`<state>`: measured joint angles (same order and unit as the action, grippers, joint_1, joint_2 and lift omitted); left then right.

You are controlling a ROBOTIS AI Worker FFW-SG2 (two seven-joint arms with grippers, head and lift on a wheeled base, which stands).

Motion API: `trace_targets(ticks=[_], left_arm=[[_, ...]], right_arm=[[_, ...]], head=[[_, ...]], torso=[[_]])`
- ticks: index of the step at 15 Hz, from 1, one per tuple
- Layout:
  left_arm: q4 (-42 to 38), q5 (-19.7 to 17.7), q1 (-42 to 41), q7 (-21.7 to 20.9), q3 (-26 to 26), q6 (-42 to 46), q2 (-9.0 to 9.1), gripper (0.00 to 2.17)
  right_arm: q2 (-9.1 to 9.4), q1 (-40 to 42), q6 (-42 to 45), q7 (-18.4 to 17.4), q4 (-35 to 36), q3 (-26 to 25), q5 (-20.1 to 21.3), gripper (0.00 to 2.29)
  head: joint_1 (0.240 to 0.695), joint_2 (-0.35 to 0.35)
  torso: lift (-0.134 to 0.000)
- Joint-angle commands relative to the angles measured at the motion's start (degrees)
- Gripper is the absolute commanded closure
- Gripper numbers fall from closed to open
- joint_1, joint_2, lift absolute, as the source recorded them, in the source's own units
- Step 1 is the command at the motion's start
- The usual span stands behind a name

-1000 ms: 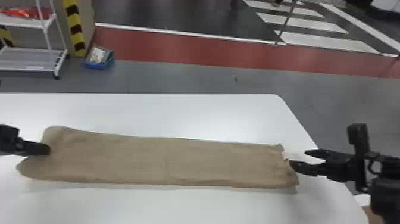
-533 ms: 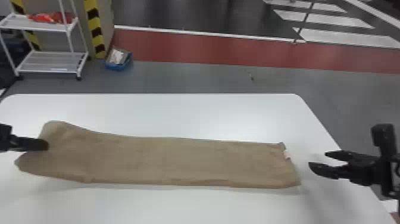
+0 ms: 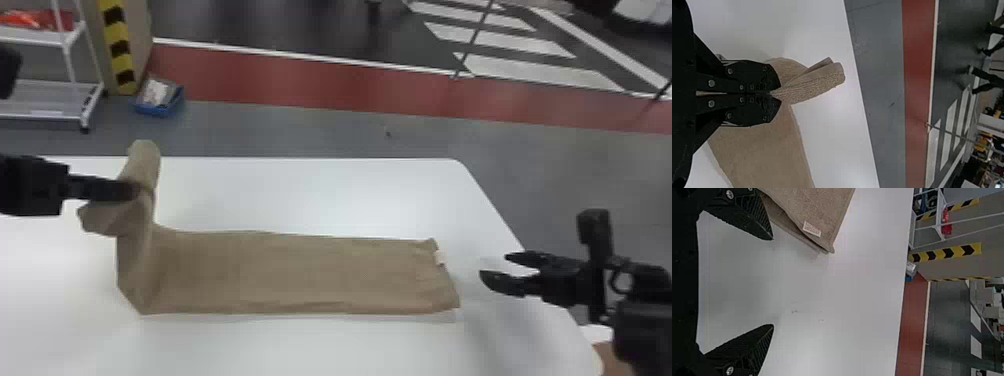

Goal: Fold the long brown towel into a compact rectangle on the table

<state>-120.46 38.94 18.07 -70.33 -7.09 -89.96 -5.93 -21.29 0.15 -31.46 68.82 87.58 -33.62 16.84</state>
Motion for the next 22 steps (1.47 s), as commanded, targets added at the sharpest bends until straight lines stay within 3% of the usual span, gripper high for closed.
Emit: trace_targets(ticks=[1,4,8,10,14,22], left_arm=[[-1.9,1.1,0.4,1.3,-5.3,-0.1,5.66,1.89],[-2.2,2.8,0.2,2.9,-12.6,-0.1,6.08,1.89],[-0.9,10.8,-1.8,3.3,-24.3,-0.1,6.08,1.89],[-0.8,11.5,-3.1,6.2,-28.1,-0.1,6.08,1.89],[1.9,12.1,-3.6,11.5,-32.3,-0.1,6.08,1.89],[2.9,11.0,-1.1,19.0,-34.8,-0.1,6.08,1.89]], right_arm=[[-0.16,0.5,-0.1,0.2,0.5,-0.7,-0.2,0.09],[-0.6,0.9,-0.1,0.3,0.7,-1.7,-0.7,0.09],[-1.65,1.2,0.4,0.3,0.1,-2.2,-1.4,0.09],[-1.74,0.9,0.9,0.2,-0.4,-2.2,-1.4,0.09],[-1.39,0.6,0.7,0.0,-0.3,-1.4,-1.4,0.09],[-0.51,0.8,0.2,0.0,0.2,-1.3,-0.8,0.09]], head=[[0.695,-0.35],[0.695,-0.35],[0.695,-0.35],[0.695,-0.35],[0.695,-0.35],[0.695,-0.35]], torso=[[-0.124],[-0.124],[-0.124],[-0.124],[-0.124],[-0.124]])
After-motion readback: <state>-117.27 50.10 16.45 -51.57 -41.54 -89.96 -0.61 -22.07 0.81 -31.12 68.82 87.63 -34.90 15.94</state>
